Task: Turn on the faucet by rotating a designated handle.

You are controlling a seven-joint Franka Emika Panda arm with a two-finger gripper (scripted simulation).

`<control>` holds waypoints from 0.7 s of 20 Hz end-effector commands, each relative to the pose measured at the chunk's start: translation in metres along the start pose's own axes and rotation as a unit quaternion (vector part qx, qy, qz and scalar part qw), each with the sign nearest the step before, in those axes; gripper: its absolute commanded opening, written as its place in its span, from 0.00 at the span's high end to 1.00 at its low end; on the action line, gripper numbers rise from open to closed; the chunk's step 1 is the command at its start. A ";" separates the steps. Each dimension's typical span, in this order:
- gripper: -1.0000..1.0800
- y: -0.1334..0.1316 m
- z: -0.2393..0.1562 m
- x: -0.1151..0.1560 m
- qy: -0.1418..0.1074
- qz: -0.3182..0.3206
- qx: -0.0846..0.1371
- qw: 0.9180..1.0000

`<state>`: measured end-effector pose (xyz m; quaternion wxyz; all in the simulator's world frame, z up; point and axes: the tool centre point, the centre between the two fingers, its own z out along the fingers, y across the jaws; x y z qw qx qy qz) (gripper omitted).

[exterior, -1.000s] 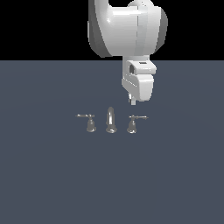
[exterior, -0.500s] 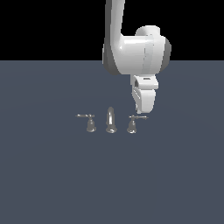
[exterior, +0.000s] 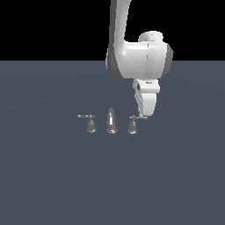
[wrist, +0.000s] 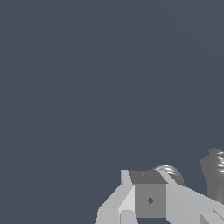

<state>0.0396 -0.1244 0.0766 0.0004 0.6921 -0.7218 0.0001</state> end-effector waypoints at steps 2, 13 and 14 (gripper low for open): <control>1.00 0.003 0.000 0.002 0.000 0.000 0.000 1.000; 1.00 0.035 0.000 0.018 0.000 0.000 0.000 1.000; 1.00 0.028 0.000 0.010 -0.001 -0.004 0.004 1.000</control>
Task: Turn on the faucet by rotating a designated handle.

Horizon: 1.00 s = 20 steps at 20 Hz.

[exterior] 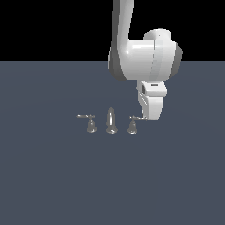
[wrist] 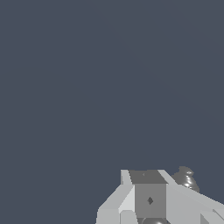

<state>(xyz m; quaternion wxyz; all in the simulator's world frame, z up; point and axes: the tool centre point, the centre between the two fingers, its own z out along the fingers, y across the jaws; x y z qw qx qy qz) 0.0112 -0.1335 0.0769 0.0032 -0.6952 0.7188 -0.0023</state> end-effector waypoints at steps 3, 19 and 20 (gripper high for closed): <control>1.00 0.010 0.000 -0.001 0.000 0.001 -0.001 1.000; 1.00 0.050 0.000 -0.009 0.002 0.007 -0.001 1.000; 1.00 0.052 0.000 -0.013 0.001 0.007 -0.002 1.000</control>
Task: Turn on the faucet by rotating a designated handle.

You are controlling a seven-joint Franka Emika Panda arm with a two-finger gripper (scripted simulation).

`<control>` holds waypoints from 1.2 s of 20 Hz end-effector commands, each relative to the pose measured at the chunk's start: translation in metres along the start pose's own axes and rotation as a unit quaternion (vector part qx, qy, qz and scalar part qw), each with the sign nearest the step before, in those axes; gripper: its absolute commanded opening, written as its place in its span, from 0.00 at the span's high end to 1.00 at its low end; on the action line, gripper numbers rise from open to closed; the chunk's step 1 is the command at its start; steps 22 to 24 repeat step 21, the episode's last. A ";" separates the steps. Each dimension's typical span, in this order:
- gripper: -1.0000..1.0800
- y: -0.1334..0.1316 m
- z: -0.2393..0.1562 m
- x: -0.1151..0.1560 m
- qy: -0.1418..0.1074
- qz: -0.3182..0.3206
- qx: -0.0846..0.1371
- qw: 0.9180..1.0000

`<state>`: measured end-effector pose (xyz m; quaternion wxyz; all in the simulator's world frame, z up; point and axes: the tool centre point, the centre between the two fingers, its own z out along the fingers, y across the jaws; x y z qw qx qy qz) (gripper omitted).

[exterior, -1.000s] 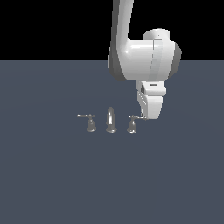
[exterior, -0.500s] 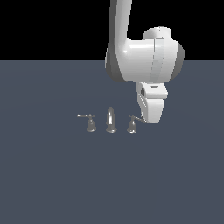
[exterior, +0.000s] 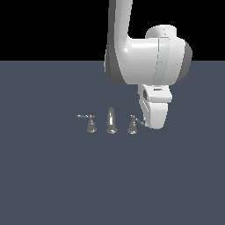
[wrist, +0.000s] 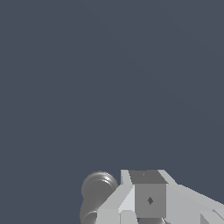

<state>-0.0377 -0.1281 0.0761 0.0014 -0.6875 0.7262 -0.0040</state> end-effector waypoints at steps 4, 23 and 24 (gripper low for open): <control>1.00 0.013 -0.001 -0.025 -0.001 -0.005 -0.003 1.000; 1.00 0.007 -0.001 -0.084 -0.002 -0.006 -0.004 1.000; 1.00 0.007 -0.001 -0.084 -0.002 -0.006 -0.004 1.000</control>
